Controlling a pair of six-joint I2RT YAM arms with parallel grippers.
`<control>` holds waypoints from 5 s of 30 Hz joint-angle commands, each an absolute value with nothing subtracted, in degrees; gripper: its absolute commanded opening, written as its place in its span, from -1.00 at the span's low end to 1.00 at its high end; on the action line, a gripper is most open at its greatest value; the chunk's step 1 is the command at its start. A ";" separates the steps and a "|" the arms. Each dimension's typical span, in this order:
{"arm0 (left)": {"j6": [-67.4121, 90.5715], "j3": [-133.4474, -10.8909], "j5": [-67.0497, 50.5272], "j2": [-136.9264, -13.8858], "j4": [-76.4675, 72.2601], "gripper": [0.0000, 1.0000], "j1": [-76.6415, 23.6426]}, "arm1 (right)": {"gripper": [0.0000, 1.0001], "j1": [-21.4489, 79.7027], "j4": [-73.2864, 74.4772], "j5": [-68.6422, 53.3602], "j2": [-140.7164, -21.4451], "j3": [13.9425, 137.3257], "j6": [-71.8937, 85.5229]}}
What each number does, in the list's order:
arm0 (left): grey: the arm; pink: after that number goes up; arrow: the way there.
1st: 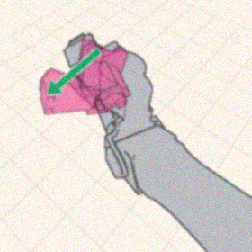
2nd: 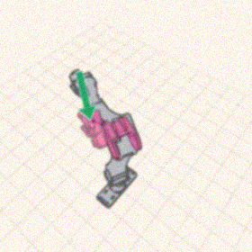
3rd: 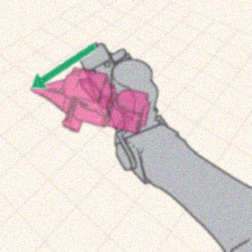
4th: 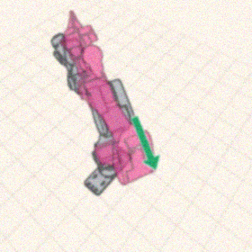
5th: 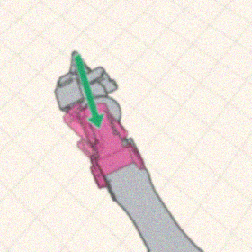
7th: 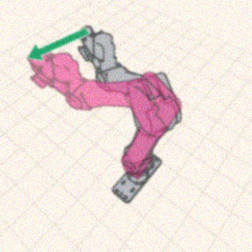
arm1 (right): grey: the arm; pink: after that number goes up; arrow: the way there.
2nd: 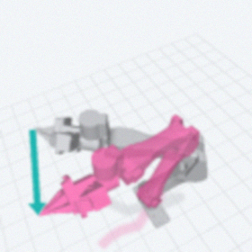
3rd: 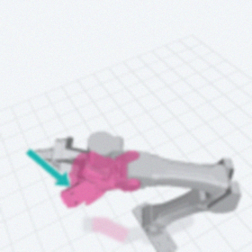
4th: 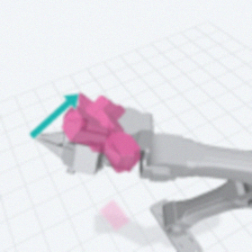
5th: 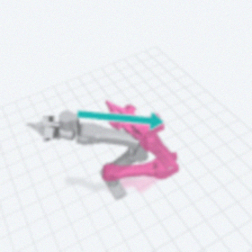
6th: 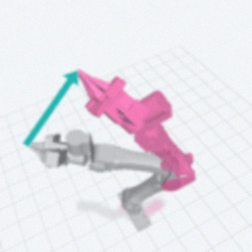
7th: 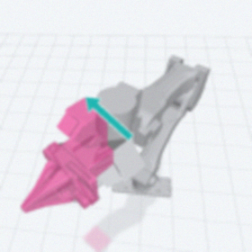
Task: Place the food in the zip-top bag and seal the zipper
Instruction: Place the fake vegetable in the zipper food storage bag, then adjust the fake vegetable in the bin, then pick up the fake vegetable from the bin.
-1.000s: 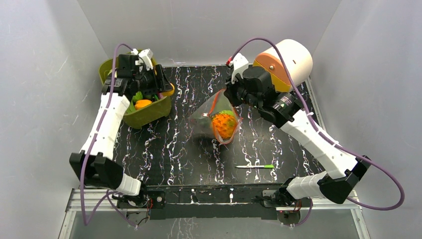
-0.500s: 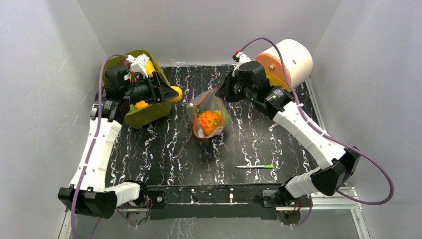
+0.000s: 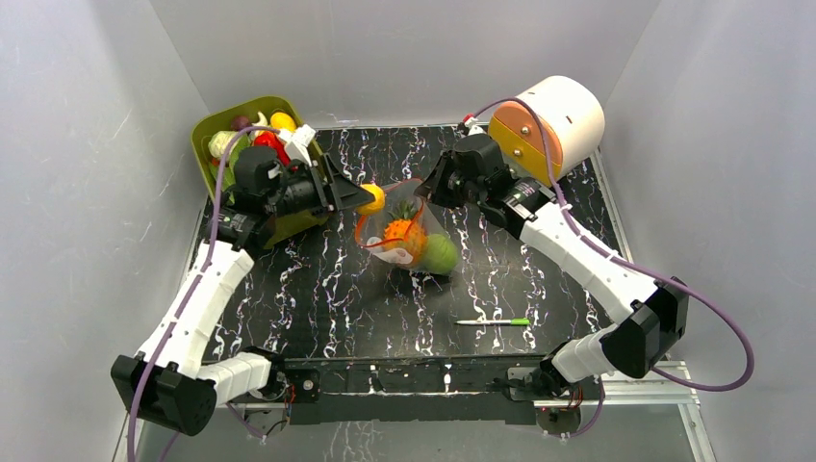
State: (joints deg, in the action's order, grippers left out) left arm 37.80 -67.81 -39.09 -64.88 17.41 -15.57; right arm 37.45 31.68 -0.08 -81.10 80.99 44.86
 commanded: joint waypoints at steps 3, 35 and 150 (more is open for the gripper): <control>45.88 -63.44 -36.94 -65.07 7.89 -0.36 -22.31 | -1.00 37.74 23.09 -0.24 -77.70 78.48 46.67; 28.74 -67.00 -10.82 -75.77 14.94 -0.03 -37.54 | -1.00 37.71 18.56 -13.85 -69.78 70.69 40.86; -6.39 -94.02 31.86 -102.83 17.33 0.20 -7.16 | -1.00 47.55 38.54 9.79 -77.53 82.91 22.06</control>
State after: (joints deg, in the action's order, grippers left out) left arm -1.13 -92.88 28.62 -100.73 23.09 -8.54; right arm 47.88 44.25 10.59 -77.54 79.81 22.96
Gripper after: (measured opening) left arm 0.606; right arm 0.009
